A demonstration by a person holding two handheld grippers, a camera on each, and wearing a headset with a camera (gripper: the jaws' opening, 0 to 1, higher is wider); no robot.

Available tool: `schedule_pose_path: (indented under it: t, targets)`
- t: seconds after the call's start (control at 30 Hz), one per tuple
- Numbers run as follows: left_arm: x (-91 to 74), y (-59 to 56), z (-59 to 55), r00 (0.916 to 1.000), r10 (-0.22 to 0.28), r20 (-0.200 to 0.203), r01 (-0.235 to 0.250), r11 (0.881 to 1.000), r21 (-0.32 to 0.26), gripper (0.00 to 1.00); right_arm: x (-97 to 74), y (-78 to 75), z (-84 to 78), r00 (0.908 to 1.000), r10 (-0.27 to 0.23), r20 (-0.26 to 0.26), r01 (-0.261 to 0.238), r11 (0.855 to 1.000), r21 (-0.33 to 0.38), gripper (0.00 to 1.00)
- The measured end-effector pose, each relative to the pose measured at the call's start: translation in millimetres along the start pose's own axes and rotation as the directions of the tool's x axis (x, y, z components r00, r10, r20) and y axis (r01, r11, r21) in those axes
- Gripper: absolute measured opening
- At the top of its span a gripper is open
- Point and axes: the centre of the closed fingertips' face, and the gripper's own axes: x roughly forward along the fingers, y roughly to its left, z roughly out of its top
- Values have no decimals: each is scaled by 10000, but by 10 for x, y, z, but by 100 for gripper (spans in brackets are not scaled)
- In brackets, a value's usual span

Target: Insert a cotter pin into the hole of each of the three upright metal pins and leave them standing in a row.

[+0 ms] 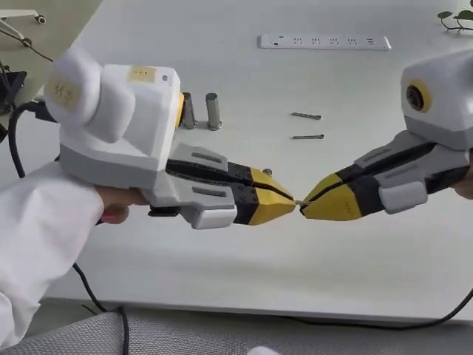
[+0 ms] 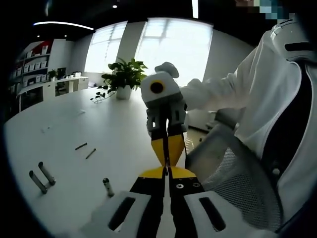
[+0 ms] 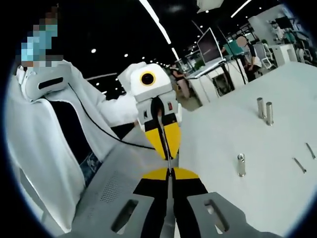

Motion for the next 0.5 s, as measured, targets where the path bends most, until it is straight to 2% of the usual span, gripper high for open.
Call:
schedule_pose_path:
  t: [0.13,0.37,0.4,0.47,0.5]
  targets:
    - [2,30,-32,9999,127,6,-127,9987,497,0,18,-28,1,9995,-284,-133,281,9993,-227,0]
    - [6,44,-66,9995,141,285,-152,9991,404,0,33,-58,-19,9965,-622,-555,584,9960,-677,0]
    - [9,45,-75,9995,152,274,-163,9990,420,0,35,-65,-31,9953,-690,-677,617,9926,-1048,0]
    - [12,51,-92,9995,195,254,-206,9988,437,0,53,-73,-40,9932,-816,-830,620,9743,-2166,0]
    - [11,57,-103,9995,213,254,-224,9988,445,0,60,-59,-56,9930,-791,-872,603,9780,-1999,0]
